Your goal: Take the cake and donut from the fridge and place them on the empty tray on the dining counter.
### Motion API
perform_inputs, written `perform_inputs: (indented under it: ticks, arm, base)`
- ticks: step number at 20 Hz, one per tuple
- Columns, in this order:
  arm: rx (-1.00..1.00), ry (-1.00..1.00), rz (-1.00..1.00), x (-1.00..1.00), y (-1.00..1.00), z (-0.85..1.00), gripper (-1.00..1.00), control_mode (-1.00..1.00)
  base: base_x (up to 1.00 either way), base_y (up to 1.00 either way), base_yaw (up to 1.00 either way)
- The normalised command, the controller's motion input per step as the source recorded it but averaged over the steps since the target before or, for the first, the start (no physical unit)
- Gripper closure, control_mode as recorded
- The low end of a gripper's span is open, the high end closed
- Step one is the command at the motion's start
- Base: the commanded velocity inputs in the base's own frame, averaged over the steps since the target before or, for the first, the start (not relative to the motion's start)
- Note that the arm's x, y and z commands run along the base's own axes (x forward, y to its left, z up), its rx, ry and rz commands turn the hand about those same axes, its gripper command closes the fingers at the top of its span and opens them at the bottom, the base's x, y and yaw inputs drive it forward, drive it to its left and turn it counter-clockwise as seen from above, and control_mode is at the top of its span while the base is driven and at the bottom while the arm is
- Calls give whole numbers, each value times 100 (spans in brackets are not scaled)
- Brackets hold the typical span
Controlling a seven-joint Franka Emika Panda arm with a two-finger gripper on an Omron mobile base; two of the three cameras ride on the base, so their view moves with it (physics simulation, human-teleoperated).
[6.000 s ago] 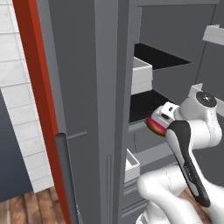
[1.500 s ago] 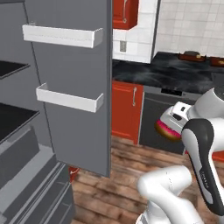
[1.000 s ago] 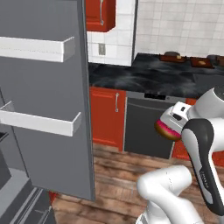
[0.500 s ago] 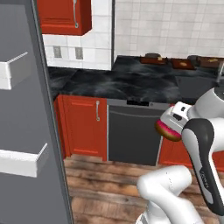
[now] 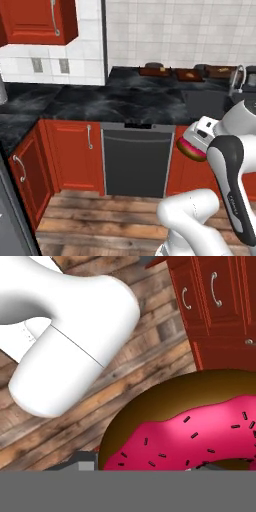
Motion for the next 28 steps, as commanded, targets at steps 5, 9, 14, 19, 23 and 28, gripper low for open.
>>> perform_inputs:
  ticks: [5, 9, 14, 19, 23, 28]
  arm:
    - [0, 0, 0, 0, 0, 0, 100, 100]
    - [0, 0, 0, 0, 0, 0, 100, 100]
    - [0, 0, 0, 0, 0, 0, 100, 100]
    - [0, 0, 0, 0, 0, 0, 100, 100]
    - [0, 0, 0, 0, 0, 0, 100, 100]
    - [0, 0, 0, 0, 0, 0, 100, 100]
  base:
    - [26, -69, -18]
    - [24, -71, -17]
    - [30, -71, -17]
    - [34, -69, -16]
    - [36, -66, -15]
    - [33, -68, -15]
